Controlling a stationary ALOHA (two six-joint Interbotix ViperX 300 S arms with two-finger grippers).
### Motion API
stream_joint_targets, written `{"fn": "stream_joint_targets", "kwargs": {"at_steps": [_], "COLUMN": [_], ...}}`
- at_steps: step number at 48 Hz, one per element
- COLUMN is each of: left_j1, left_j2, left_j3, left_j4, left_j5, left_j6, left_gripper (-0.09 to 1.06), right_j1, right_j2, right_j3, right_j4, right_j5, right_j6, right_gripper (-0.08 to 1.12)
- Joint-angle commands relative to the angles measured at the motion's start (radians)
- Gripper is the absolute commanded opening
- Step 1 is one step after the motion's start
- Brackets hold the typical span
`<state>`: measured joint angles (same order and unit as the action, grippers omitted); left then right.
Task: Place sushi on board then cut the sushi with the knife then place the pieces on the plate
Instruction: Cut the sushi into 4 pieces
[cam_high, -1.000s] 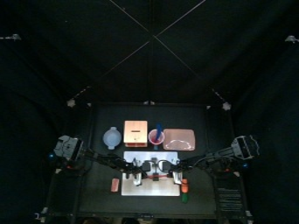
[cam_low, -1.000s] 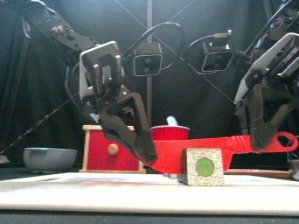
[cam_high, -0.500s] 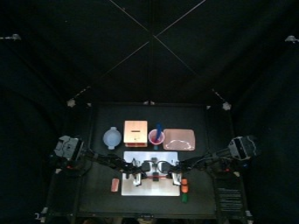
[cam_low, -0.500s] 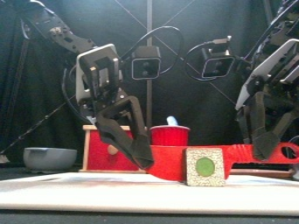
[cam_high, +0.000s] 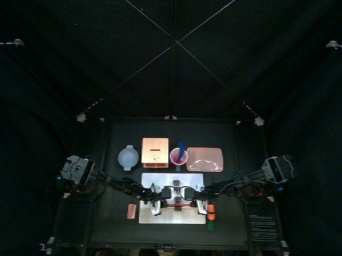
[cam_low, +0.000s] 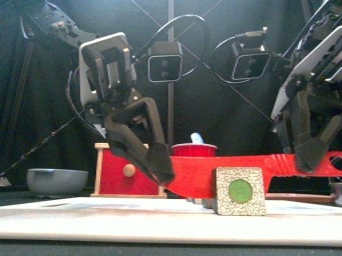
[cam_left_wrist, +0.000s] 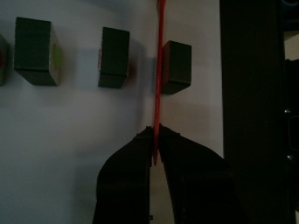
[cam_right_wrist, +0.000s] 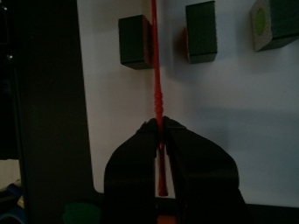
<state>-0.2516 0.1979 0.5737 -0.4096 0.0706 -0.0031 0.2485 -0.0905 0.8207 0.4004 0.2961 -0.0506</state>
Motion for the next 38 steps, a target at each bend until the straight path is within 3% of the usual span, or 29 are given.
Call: {"fn": "stream_joint_targets", "kwargs": {"at_steps": [1, 13, 24, 28, 38], "left_j1": [0.002, 0.021, 0.043, 0.051, 0.063], "left_j2": [-0.066, -0.144, -0.199, -0.218, -0.236], "left_j3": [-0.014, 0.003, 0.032, 0.052, 0.086], "left_j4": [-0.003, 0.008, 0.060, 0.078, 0.084], "left_j5": [0.031, 0.035, 0.040, 0.031, -0.029], "left_j6": [-0.002, 0.005, 0.005, 0.003, 0.003], "left_gripper": [0.51, 0.61, 0.71, 0.71, 0.71], "right_j1": [0.006, -0.029, -0.052, -0.061, -0.115], "right_j2": [-0.075, -0.149, -0.224, -0.284, -0.459], "right_j3": [-0.025, -0.049, -0.038, -0.021, 0.072], "right_j4": [-0.012, -0.031, -0.025, -0.018, 0.052], "right_j5": [0.041, 0.129, 0.249, 0.304, 0.354], "right_j6": [-0.003, -0.002, 0.003, 0.006, 0.008], "right_gripper": [0.42, 0.42, 0.42, 0.42, 0.42]}}
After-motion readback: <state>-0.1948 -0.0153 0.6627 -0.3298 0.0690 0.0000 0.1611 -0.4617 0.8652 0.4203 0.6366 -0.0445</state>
